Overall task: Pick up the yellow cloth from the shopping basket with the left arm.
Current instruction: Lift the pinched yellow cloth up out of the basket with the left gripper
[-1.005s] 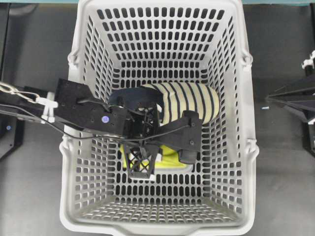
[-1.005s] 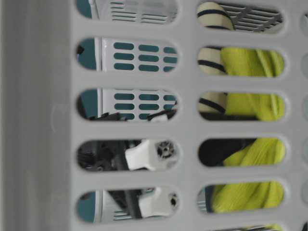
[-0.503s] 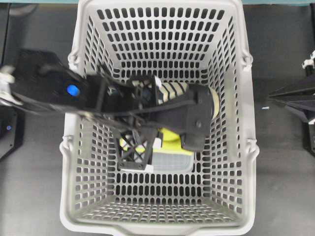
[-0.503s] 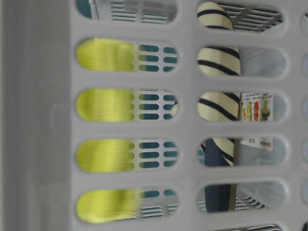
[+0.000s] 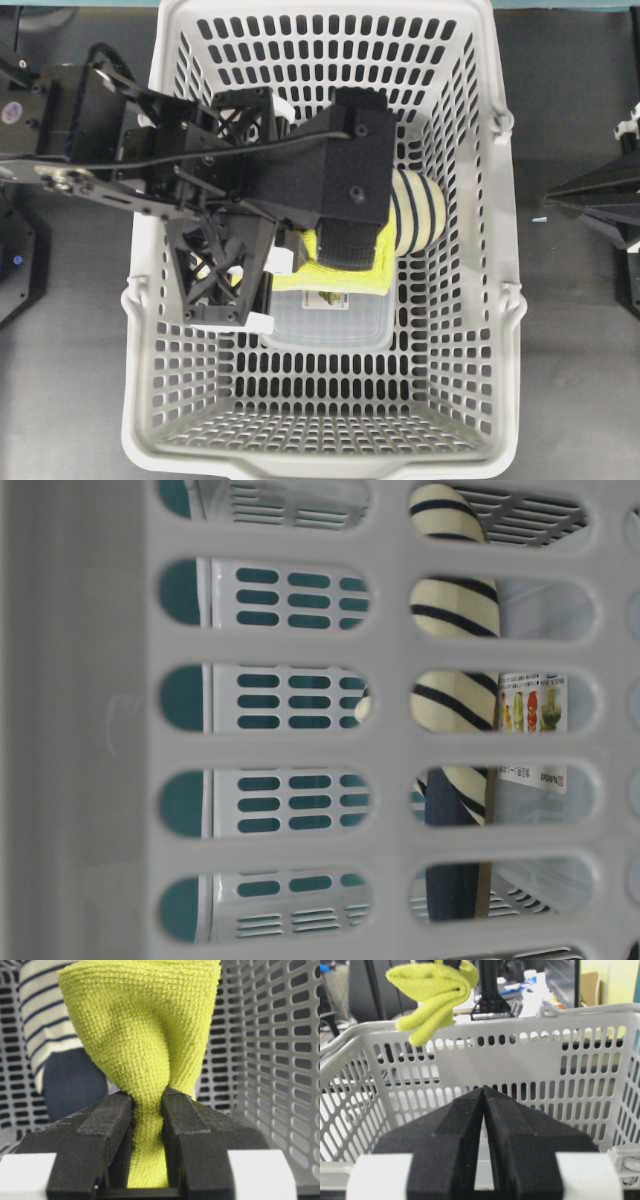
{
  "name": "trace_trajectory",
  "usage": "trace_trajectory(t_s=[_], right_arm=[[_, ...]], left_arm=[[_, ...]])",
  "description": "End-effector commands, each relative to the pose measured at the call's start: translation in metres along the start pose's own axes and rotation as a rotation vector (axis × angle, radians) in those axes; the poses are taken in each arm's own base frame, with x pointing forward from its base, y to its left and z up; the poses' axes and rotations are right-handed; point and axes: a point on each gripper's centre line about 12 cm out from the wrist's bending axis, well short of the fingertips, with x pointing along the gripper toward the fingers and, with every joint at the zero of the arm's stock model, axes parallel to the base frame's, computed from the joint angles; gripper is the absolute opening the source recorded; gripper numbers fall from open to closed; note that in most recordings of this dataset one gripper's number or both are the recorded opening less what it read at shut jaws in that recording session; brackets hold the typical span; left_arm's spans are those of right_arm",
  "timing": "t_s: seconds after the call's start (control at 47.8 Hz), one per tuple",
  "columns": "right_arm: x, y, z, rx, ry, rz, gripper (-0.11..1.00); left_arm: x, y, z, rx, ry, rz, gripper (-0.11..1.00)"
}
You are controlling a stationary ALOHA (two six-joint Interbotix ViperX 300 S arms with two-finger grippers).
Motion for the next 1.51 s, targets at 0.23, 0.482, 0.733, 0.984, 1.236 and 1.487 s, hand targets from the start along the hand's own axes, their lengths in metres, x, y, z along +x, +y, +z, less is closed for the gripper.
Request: trace_trajectory(t_s=[0.23,0.482,0.733,0.984,1.236,1.487], right_arm=[[0.001,0.0,0.002,0.005,-0.009,0.002,-0.01],[0.001,0.0,0.002,0.005,-0.009,0.002,-0.01],[0.001,0.0,0.002,0.003,-0.009,0.002,-0.01],[0.001,0.0,0.002,0.003,-0.008,0.002,-0.01],[0.001,0.0,0.002,0.005,-0.008,0.002,-0.01],[0.001,0.0,0.001,0.005,-0.006,0.001,-0.01]], left_arm=[[-0.015,0.001,0.002,0.0,-0.038,0.002,0.15],[-0.012,0.001,0.002,0.002,-0.032,0.002,0.15],[-0.008,0.001,-0.001,0.004,-0.02,0.002,0.15],[-0.008,0.001,-0.001,0.003,-0.018,0.005,0.15],[-0.007,0.003,-0.002,-0.001,-0.015,0.006,0.15],[-0.005,0.004,-0.003,-0.005,-0.009,0.007,0.15]])
